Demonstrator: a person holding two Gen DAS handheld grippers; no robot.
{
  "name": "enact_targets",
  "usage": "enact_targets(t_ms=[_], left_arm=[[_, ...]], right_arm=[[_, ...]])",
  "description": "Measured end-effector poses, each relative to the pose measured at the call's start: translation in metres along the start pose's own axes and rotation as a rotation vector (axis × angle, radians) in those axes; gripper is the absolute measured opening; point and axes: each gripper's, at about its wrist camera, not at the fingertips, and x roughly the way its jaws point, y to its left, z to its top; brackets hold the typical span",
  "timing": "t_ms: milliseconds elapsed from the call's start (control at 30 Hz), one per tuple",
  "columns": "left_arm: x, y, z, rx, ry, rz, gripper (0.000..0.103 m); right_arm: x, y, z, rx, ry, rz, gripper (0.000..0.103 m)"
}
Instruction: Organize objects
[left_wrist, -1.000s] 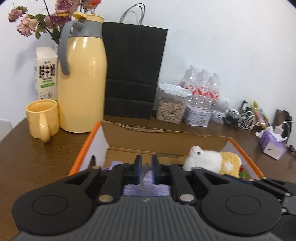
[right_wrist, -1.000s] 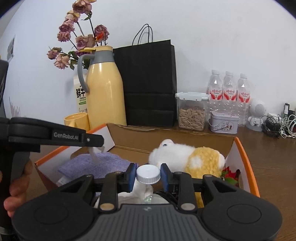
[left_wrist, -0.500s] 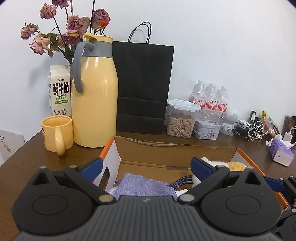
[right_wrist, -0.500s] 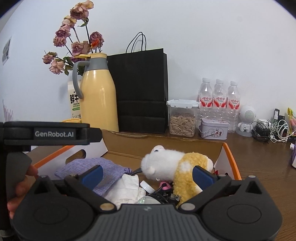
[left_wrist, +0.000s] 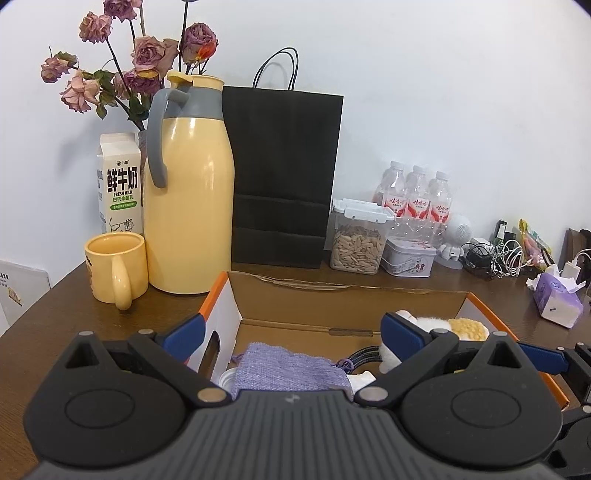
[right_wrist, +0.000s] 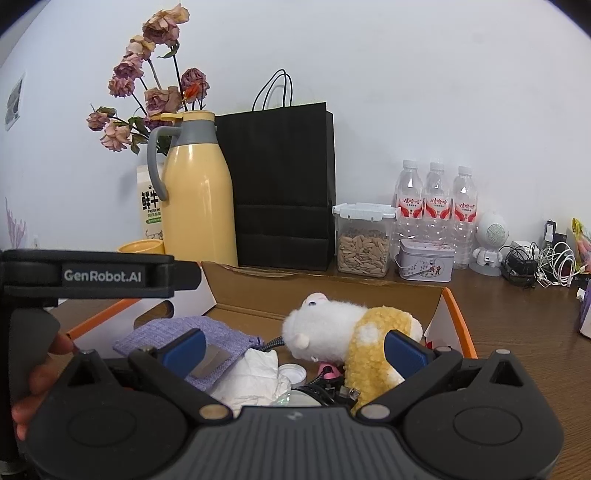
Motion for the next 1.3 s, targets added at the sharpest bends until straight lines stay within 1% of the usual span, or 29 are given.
enact_targets(t_ms=[200, 467, 600, 933, 1300], left_arm=[[-0.013, 0.001, 0.001, 0.003, -0.018, 0.006, 0.103], [-0.039, 0.005, -0.001, 0.010, -0.014, 0.016, 0.103], [-0.052, 0.009, -0.007, 0.011, 0.003, 0.024, 0.103], [-0.085, 0.021, -0.024, 0.018, 0.052, 0.062, 0.103], [-0.113, 0.022, -0.044, 0.046, 0.111, 0.072, 0.103]], right_arm=[[-0.011, 0.001, 0.002, -0.012, -0.021, 0.003, 0.103], [-0.034, 0.004, 0.004, -0.039, -0.026, 0.002, 0.103], [-0.049, 0.004, 0.001, -0.044, -0.019, 0.000, 0.103], [-0.082, 0.003, -0.016, -0.027, 0.033, -0.001, 0.103], [-0.114, 0.006, -0.035, -0.024, 0.065, 0.003, 0.103]])
